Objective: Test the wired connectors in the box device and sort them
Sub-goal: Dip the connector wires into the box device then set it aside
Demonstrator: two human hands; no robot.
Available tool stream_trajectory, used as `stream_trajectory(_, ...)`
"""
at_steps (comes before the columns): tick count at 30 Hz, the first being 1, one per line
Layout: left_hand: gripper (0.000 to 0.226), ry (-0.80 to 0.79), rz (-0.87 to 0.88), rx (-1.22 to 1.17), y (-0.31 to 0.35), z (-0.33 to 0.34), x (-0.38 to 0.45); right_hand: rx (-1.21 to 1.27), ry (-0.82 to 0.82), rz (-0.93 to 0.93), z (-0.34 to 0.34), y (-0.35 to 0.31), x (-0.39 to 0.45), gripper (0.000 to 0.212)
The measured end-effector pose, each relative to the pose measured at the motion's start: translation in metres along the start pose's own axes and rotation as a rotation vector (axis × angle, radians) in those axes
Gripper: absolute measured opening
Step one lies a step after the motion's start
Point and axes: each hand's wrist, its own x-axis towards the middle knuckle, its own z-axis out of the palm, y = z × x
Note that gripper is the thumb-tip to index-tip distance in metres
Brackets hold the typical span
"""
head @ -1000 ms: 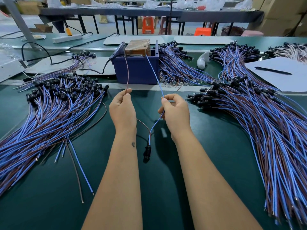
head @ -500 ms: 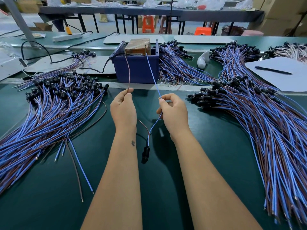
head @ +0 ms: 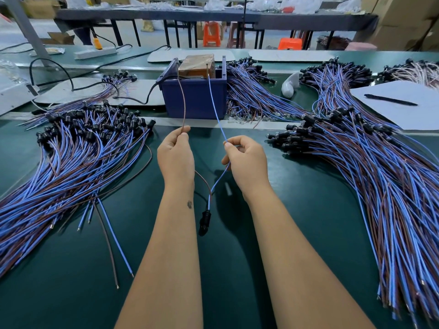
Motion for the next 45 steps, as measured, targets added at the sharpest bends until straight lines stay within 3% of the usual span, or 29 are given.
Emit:
stream_trajectory(26,0.025,-0.024,0.002,-0.006,-0.002,-0.002,0.001,-0.037,-0.003,0.015,0.000,0.001,-0.001,0.014)
stream_trajectory(35,0.020,-0.363,-0.038,0.150,0.001,0.002,-0.004,0.004,-0.062,-0.091,0.003,-0.009,-0.008,0.010)
stream_trajectory(40,0.021,-0.433,-0.060,-0.037,0.002,0.003,-0.004,0.038,-0.125,-0.090,0.000,-0.010,-0.009,0.009)
stream_trajectory(45,0.017,-0.308,-0.184,-0.362,0.008,0.003,-0.003,0.273,-0.271,0.084,-0.004,-0.009,-0.005,0.024)
